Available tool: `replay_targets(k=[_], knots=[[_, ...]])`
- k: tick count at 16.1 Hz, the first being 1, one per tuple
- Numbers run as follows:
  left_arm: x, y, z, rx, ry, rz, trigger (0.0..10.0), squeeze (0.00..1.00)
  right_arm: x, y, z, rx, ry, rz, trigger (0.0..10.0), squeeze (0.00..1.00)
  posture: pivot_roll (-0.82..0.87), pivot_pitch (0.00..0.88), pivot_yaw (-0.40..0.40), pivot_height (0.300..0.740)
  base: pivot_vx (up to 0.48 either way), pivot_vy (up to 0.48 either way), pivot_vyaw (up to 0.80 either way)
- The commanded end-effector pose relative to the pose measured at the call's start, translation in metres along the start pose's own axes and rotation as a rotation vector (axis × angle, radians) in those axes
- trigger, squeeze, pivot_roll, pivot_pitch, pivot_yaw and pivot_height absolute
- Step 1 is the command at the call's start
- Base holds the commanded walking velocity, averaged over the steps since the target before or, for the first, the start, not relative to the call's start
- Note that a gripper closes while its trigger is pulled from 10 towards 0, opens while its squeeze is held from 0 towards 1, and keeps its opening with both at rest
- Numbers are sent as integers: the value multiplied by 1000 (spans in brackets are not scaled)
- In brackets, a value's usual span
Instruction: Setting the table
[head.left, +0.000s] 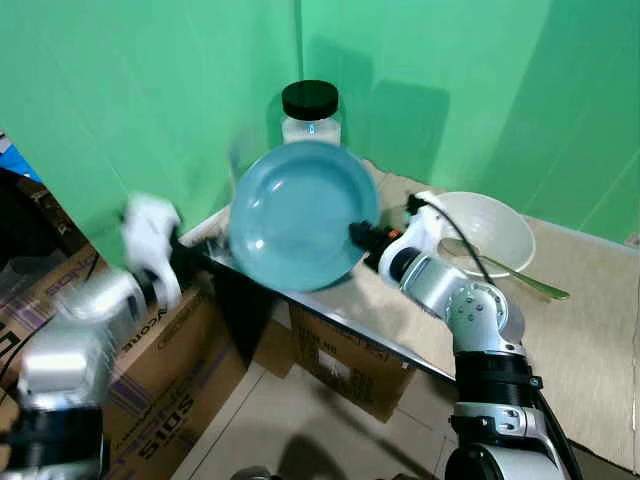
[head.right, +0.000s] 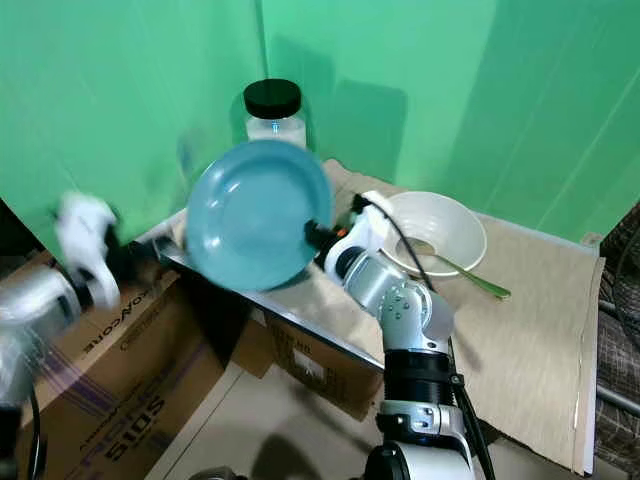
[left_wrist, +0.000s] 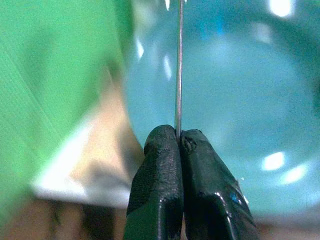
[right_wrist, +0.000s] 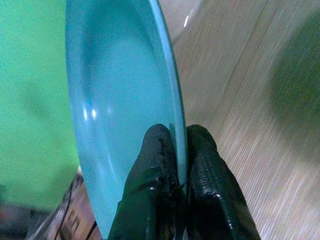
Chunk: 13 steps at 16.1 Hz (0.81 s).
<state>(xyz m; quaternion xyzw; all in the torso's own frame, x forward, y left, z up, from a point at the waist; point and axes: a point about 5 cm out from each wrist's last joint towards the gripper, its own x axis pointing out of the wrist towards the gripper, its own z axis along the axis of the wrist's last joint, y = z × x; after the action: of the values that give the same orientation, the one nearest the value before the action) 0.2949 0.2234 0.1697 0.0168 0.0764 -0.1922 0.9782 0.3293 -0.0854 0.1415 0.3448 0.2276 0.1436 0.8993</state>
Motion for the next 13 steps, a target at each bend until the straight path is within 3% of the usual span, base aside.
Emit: replay_targets(k=[1, 2, 4, 7, 8, 10, 13], knots=[[-4, 10, 18, 20, -67, 66, 0, 0, -3, 35, 35, -32, -164, 100, 0, 0, 26, 0, 49, 740, 0, 0, 0], [-5, 15, 23, 28, -80, 92, 0, 0, -7, 37, 46, -50, -208, 100, 0, 0, 26, 0, 48, 740, 0, 0, 0], [-2, 24, 22, 47, -47, 99, 0, 0, -17, 33, 70, -178, -299, 38, 0, 0, 18, 0, 50, 740, 0, 0, 0], [15, 21, 0, 39, 34, 43, 0, 0, -42, 26, 111, -207, -469, -22, 0, 0, -10, 0, 57, 740, 0, 0, 0], [18, 20, -2, 36, 37, 35, 0, 0, -47, 25, 116, -209, -486, -25, 0, 0, -17, 0, 58, 740, 0, 0, 0], [35, 9, -10, 27, 43, -58, 0, 0, -66, 19, 131, -256, -547, -57, 0, 0, -33, 0, 54, 740, 0, 0, 0], [78, -18, -25, 33, 70, -204, 0, 0, -118, 1, 145, -343, -638, -130, 0, 0, -97, 0, 63, 740, 0, 0, 0]])
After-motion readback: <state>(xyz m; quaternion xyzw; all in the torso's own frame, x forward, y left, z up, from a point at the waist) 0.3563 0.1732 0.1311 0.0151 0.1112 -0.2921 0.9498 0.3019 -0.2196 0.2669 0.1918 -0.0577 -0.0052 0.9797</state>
